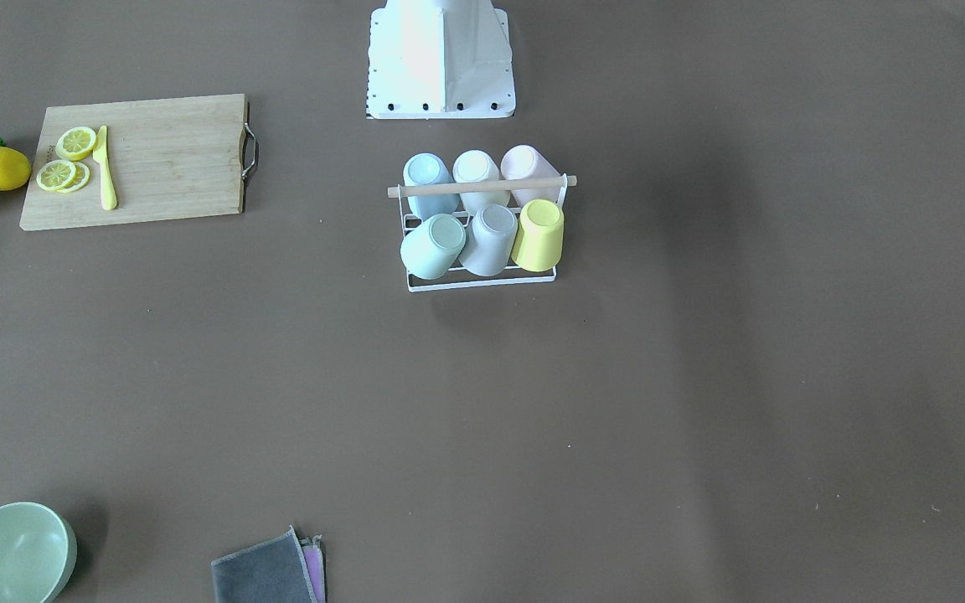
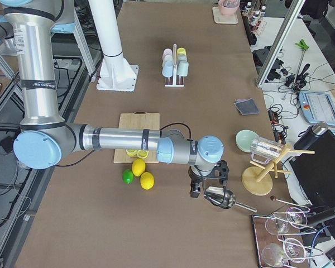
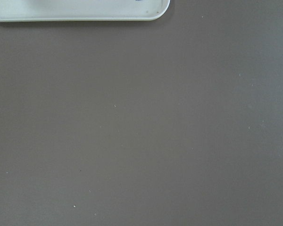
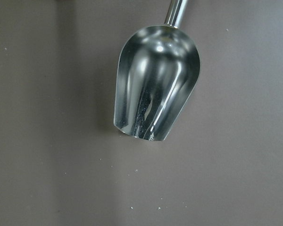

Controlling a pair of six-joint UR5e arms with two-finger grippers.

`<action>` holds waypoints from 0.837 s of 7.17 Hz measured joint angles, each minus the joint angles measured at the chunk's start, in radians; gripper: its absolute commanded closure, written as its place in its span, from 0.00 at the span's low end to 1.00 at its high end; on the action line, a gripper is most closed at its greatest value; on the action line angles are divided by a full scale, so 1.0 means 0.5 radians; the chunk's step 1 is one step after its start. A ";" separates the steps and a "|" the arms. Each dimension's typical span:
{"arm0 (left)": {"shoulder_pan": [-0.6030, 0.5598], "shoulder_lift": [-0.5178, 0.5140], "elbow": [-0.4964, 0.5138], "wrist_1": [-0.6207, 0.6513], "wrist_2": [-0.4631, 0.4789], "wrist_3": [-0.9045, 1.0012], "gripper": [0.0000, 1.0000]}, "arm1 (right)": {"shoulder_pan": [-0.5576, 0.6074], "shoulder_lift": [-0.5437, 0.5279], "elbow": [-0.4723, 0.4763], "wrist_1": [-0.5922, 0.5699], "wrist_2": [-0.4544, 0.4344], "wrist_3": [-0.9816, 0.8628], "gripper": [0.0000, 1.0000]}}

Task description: Place cup on cup holder

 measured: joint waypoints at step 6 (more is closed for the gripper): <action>-0.014 0.004 0.016 0.003 0.010 0.000 0.03 | -0.020 0.012 0.071 -0.016 -0.046 0.170 0.00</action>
